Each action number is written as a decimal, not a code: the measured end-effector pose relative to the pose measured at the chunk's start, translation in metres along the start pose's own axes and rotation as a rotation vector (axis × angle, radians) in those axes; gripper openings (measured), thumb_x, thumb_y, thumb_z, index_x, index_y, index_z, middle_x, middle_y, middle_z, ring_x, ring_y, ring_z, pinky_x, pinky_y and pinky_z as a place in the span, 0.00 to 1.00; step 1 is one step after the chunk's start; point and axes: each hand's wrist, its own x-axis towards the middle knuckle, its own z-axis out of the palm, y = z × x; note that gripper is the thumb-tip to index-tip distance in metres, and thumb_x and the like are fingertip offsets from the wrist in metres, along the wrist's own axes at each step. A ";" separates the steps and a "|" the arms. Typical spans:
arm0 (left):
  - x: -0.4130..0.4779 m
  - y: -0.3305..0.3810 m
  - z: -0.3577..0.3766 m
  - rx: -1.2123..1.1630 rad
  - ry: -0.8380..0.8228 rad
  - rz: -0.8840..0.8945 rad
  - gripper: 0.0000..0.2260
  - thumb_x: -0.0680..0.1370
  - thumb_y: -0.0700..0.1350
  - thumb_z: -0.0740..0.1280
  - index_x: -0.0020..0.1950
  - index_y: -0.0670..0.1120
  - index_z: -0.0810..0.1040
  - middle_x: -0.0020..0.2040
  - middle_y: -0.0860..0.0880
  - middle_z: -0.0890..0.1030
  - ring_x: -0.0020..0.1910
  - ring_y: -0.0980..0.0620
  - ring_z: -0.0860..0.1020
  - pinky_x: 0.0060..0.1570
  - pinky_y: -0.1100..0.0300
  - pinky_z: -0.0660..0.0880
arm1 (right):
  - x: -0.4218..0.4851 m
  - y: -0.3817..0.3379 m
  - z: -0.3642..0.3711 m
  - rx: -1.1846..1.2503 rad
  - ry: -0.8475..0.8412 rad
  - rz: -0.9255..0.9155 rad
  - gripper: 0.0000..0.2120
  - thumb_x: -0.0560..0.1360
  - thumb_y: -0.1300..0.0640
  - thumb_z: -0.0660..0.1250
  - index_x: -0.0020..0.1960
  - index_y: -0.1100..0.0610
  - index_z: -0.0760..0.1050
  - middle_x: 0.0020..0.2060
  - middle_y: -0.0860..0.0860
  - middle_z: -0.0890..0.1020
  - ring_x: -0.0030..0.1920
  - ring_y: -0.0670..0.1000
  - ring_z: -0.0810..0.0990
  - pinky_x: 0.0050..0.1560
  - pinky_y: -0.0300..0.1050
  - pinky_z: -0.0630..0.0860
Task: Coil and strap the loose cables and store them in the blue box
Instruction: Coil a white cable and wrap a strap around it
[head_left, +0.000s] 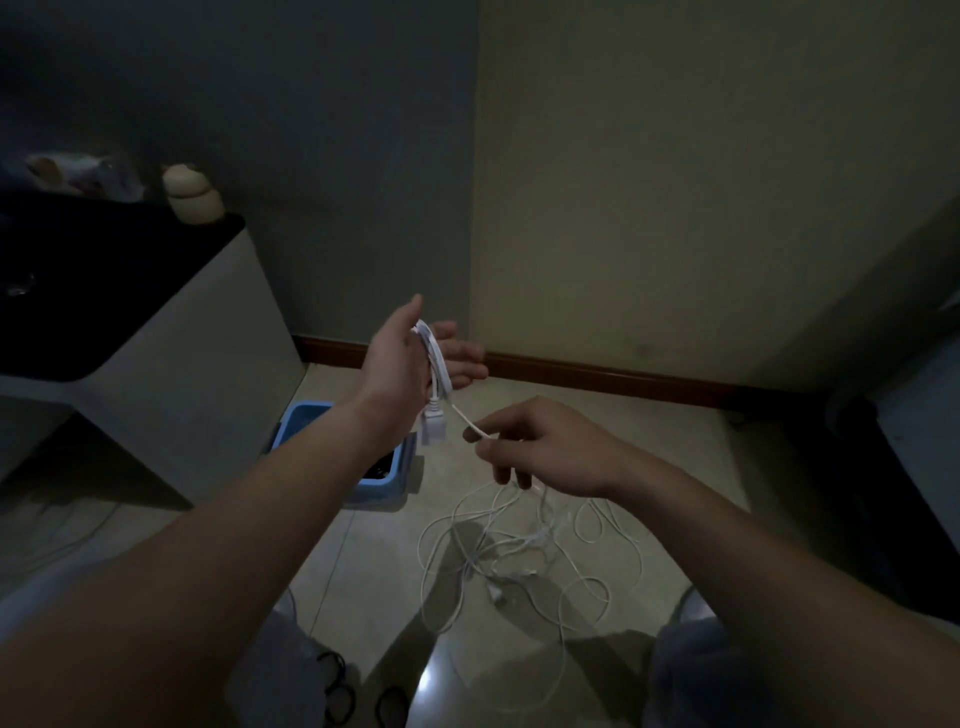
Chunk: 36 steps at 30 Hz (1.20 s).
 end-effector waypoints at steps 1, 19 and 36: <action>0.001 -0.001 0.002 0.049 0.004 -0.001 0.25 0.84 0.58 0.49 0.57 0.38 0.73 0.39 0.39 0.85 0.38 0.42 0.85 0.40 0.56 0.78 | 0.000 -0.002 0.000 0.013 0.015 -0.021 0.08 0.78 0.47 0.66 0.52 0.47 0.83 0.35 0.48 0.85 0.32 0.45 0.80 0.38 0.46 0.76; -0.001 -0.020 0.011 0.529 -0.210 -0.086 0.35 0.73 0.72 0.52 0.53 0.41 0.74 0.34 0.44 0.84 0.34 0.48 0.82 0.46 0.52 0.74 | -0.006 -0.008 -0.033 0.304 -0.075 -0.088 0.14 0.73 0.56 0.68 0.29 0.51 0.77 0.24 0.51 0.73 0.27 0.50 0.70 0.32 0.41 0.71; -0.024 -0.004 0.017 0.516 -0.448 -0.049 0.28 0.85 0.53 0.43 0.45 0.38 0.75 0.24 0.47 0.65 0.21 0.52 0.59 0.26 0.57 0.55 | 0.001 0.008 -0.050 0.309 0.443 -0.103 0.09 0.76 0.55 0.73 0.37 0.48 0.84 0.29 0.44 0.75 0.31 0.41 0.70 0.30 0.34 0.66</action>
